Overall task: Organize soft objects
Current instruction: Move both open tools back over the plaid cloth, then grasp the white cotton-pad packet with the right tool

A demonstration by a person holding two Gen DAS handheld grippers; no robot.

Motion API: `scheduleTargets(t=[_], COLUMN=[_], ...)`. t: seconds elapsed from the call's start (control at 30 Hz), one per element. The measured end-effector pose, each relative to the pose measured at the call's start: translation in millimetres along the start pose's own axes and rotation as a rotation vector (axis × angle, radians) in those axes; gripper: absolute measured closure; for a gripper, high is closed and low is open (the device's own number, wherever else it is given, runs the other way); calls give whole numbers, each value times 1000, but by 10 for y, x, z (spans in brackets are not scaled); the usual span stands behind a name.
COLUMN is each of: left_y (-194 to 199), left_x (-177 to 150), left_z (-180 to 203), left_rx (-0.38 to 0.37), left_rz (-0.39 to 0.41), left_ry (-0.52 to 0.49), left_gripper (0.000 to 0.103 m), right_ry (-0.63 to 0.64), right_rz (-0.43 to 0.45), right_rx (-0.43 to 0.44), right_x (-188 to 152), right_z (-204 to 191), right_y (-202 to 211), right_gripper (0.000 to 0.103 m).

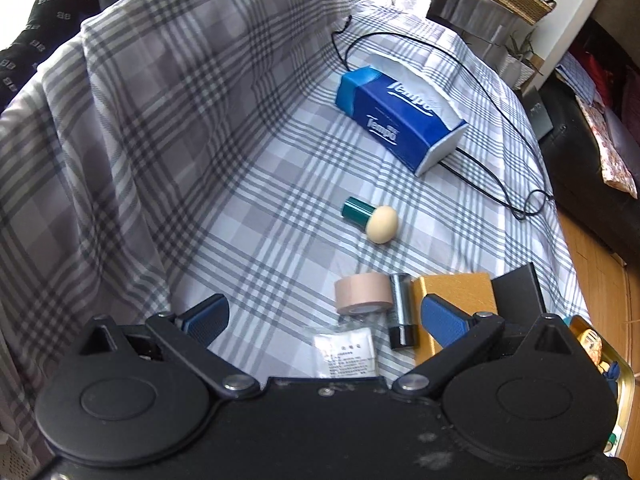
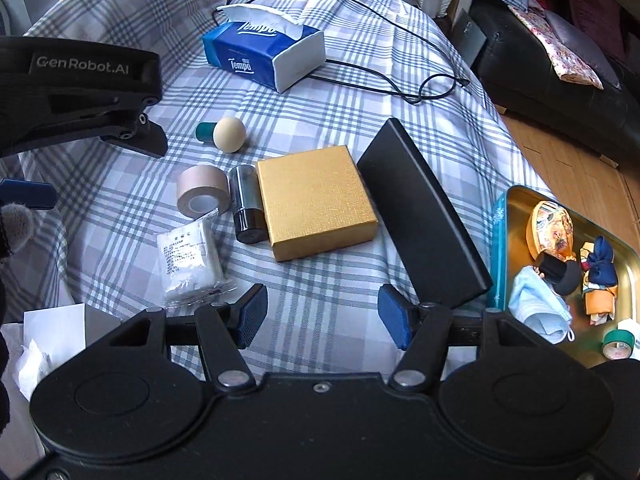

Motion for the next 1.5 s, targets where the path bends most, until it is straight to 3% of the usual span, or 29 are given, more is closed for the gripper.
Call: scheduleTargets(t=[0.13, 0.33, 0.73, 0.93, 1.1, 1.3, 1.5], left_y=[-8, -60, -320, -272, -156, 2, 44], left_x=[102, 164, 132, 150, 208, 272, 267], left_z=[-315, -579, -574, -646, -683, -746, -750], left_rx=[58, 87, 99, 95, 105, 111, 92], left_rz=[19, 15, -27, -10, 30, 74, 76], left_ry=[75, 157, 197, 247, 264, 278, 289], left_gripper=[1, 1, 1, 1, 1, 1, 1], right_ry=[7, 11, 38, 44, 93, 164, 273], right_rz=[4, 32, 110, 124, 117, 127, 133], right_rx=[6, 15, 55, 76, 63, -19, -63], right_x=[106, 326, 819, 999, 994, 806, 637], right_z=[-66, -99, -279, -424, -574, -618, -750], right_y=[-88, -171, -321, -401, -457, -421, -446], right_gripper=[43, 44, 44, 44, 44, 44, 44])
Point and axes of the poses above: each gripper's, at about its wrist camera, not at the fingertips, and y roughly against the way its jaws point, z to its right, x to its top, the point moved 7 cm from there along -y, roughly the way its jaws point, and after that the axes turned 12 degrees about -x, right-handed, at the moved point
